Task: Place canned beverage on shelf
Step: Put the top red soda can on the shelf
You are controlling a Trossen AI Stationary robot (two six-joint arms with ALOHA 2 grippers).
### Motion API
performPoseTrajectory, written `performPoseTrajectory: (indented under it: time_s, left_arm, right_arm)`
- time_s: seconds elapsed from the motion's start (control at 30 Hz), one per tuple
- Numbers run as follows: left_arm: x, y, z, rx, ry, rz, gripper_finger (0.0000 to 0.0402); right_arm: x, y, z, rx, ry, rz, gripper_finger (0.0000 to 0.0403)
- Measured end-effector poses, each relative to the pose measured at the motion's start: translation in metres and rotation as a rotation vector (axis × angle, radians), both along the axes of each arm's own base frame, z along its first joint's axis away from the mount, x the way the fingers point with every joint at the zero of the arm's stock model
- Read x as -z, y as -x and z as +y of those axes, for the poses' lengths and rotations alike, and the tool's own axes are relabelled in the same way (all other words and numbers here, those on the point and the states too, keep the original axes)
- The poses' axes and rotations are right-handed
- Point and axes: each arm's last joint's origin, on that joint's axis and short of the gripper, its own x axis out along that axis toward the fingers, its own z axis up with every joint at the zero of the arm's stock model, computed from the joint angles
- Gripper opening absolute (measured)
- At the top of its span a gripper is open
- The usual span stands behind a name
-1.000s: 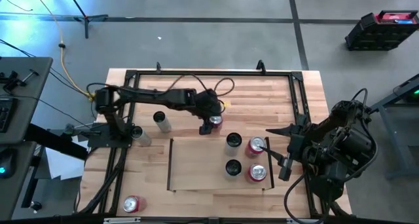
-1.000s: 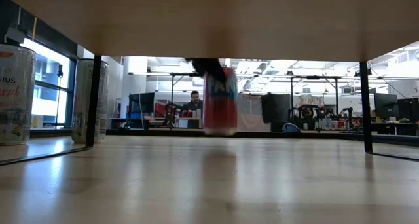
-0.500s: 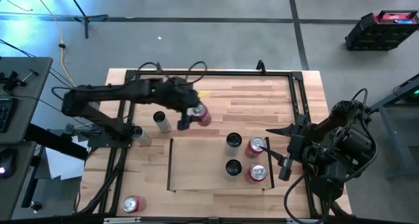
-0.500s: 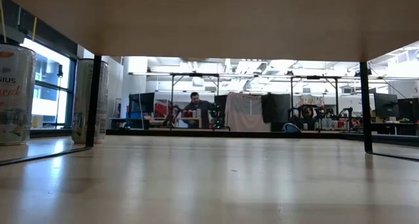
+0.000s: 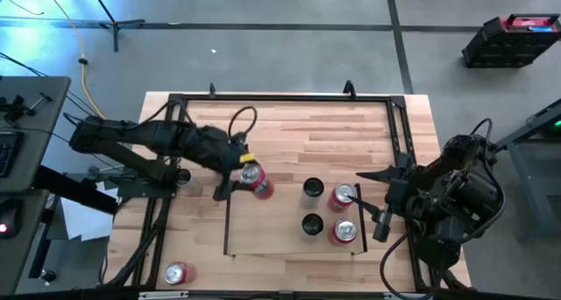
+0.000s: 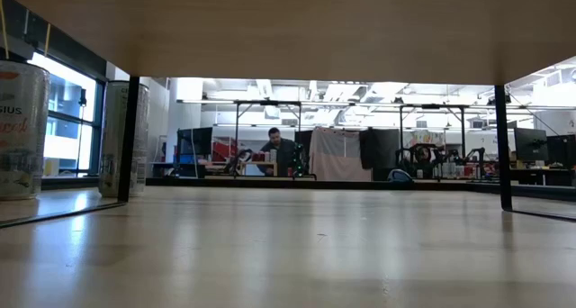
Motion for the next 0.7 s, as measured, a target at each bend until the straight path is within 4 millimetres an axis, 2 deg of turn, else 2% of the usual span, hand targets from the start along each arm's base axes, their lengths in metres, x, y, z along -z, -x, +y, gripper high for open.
performPoseTrajectory:
  time_s: [0.13, 0.27, 0.5, 0.7]
  left_arm:
    - [0.003, -0.006, -0.018, 0.020, 0.031, -0.009, 0.0285]
    - [0.004, -0.015, -0.028, 0.055, 0.039, 0.018, 0.0285]
    - [-0.005, -0.039, -0.034, 0.100, -0.025, 0.062, 0.0285]
    - [0.007, -0.058, -0.034, 0.097, -0.041, 0.125, 0.0285]
  right_arm:
    - [0.000, 0.000, 0.000, 0.000, 0.000, 0.000, 0.0231]
    - [0.000, 0.000, 0.000, 0.000, 0.000, 0.000, 0.0231]
    - [0.000, 0.000, 0.000, 0.002, -0.003, -0.002, 0.0231]
    - [0.000, 0.000, 0.000, 0.001, -0.005, -0.001, 0.0231]
